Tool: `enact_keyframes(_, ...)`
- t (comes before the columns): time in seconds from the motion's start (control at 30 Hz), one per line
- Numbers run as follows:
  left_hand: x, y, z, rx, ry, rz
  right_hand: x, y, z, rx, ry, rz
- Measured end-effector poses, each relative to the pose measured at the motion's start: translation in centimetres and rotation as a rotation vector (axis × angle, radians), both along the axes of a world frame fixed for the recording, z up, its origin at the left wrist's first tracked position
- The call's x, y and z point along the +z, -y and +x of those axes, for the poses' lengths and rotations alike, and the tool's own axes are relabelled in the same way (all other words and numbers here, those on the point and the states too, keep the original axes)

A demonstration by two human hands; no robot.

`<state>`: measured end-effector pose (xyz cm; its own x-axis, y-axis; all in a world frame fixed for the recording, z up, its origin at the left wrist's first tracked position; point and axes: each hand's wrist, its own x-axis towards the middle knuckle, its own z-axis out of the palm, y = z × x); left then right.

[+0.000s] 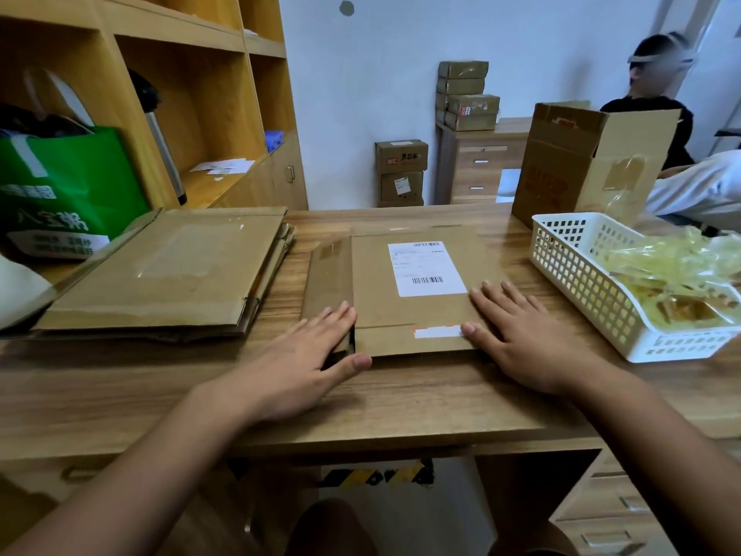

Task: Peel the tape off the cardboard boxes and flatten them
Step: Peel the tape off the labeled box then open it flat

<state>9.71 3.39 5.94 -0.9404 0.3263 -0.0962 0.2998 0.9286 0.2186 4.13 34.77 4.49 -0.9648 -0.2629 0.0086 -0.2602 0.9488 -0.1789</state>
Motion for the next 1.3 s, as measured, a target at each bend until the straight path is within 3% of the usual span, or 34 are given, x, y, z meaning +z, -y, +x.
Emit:
enact_keyframes(0.13,-1.6,-0.8,0.0,0.03,0.0,-0.041,-1.6,0.0,0.4,-0.008,0.019,0.046)
enact_keyframes(0.33,-0.7,-0.7,0.8,0.109,0.021,0.094,-0.9,0.0,1.8,-0.004,0.1,0.003)
enact_keyframes(0.5,0.3,-0.5,2.8,0.25,-0.187,0.265,0.1,0.0,5.1,0.007,0.105,-0.005)
enact_keyframes(0.57,0.5,-0.8,3.1,0.26,-0.25,0.244,0.8,0.0,5.7,0.001,0.043,0.013)
enact_keyframes(0.73,-1.0,-0.8,2.0,0.153,-0.122,0.098,0.9,0.9,5.2,-0.075,-0.079,-0.045)
enact_keyframes(0.97,-2.3,-1.1,2.0,0.123,-0.049,0.024,-0.7,1.1,4.7,-0.039,0.07,0.198)
enact_keyframes(1.3,-1.6,-1.9,4.5,0.207,-0.061,0.2,-0.8,0.4,6.2,-0.155,0.087,0.114)
